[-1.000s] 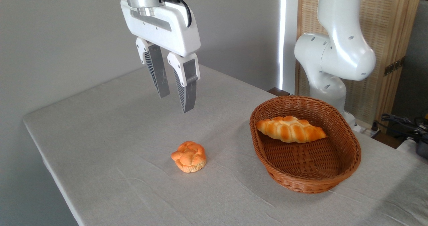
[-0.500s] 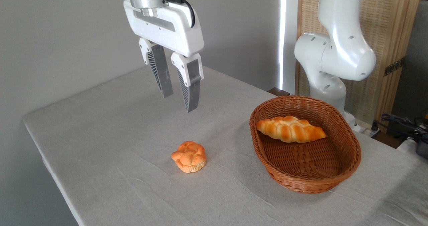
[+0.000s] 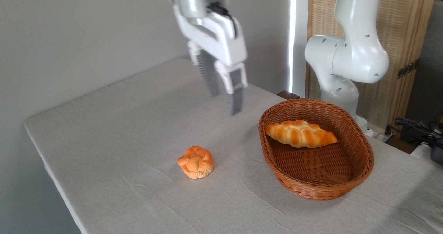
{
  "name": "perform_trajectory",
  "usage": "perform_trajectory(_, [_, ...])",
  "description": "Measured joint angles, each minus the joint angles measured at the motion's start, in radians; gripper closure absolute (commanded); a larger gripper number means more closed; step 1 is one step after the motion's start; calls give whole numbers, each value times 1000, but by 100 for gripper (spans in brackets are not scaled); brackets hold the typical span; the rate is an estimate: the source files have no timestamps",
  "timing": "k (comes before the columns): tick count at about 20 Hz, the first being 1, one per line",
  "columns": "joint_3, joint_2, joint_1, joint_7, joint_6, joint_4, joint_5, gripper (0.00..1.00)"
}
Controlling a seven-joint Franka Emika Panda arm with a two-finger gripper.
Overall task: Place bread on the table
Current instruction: 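Lower the gripper onto the braided roll in the basket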
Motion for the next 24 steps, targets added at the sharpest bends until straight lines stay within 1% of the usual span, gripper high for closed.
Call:
perform_trajectory(4, [15,-145,30,246,-2,-193,0,0])
perform_trajectory(9, [74,-305,41,528,2,-417,0,0])
perform_trajectory(11, [79,-356,45,574,28,-500,1,0])
perform_trajectory(13, [78,-390,45,613,60,-578,1,0])
perform_trajectory(16, [72,-401,45,647,106,-656,3,0])
perform_trajectory(19, [69,-401,45,649,137,-688,60,0])
perform_trajectory(20, [68,-401,45,649,141,-691,70,0])
perform_trajectory(24, [67,-401,44,650,175,-710,78,0])
